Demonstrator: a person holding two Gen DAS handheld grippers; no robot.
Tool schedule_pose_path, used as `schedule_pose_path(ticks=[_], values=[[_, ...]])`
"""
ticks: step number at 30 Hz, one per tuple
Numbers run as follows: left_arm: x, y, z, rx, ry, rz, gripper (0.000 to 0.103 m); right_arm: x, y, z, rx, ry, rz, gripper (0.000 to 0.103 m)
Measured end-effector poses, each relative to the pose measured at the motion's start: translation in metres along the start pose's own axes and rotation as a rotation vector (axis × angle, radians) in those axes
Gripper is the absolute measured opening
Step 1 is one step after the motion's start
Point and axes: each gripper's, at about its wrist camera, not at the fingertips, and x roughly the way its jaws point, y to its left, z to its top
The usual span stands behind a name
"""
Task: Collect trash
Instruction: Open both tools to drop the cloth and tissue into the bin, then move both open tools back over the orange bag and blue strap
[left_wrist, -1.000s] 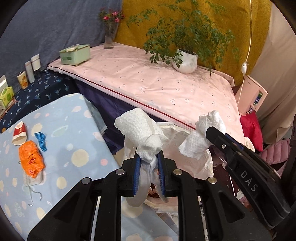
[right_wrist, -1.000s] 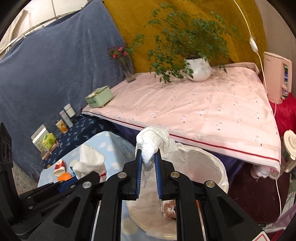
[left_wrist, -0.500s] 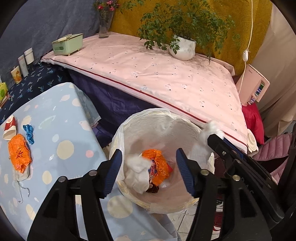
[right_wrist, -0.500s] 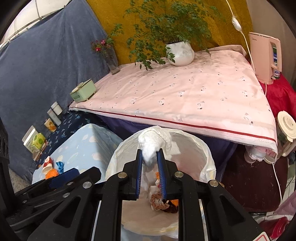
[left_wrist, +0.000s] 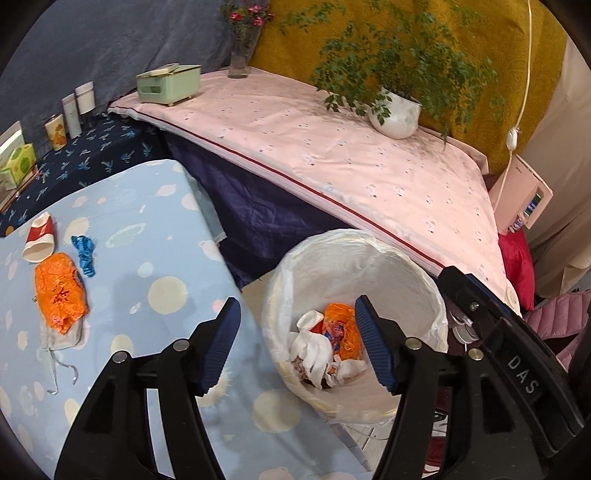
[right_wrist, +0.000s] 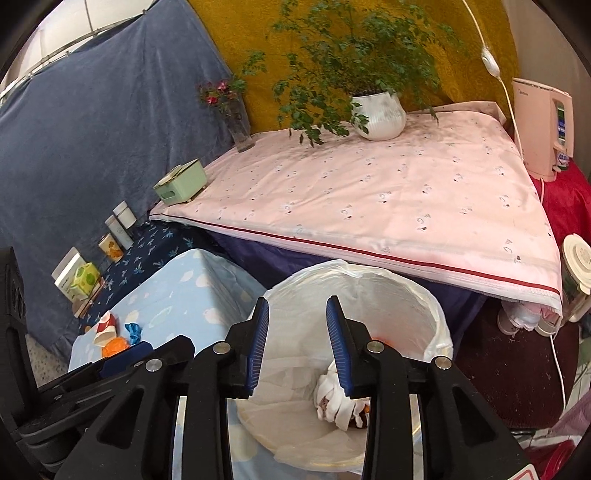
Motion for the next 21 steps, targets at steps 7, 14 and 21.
schedule_pose_path(ticks=[7, 14, 21], values=[[-0.014, 0.052, -0.003, -0.098, -0.022, 0.042, 0.065, 0.002, 0.037, -0.002, -0.056, 0.012, 0.031, 0.035], [-0.031, 0.118, -0.015, -0.205, -0.043, 0.101, 0.066, 0.015, 0.092, -0.017, -0.141, 0.056, 0.079, 0.036], [-0.045, 0.192, -0.034, -0.324, -0.043, 0.169, 0.066, 0.034, 0.153, -0.040, -0.224, 0.119, 0.135, 0.036]])
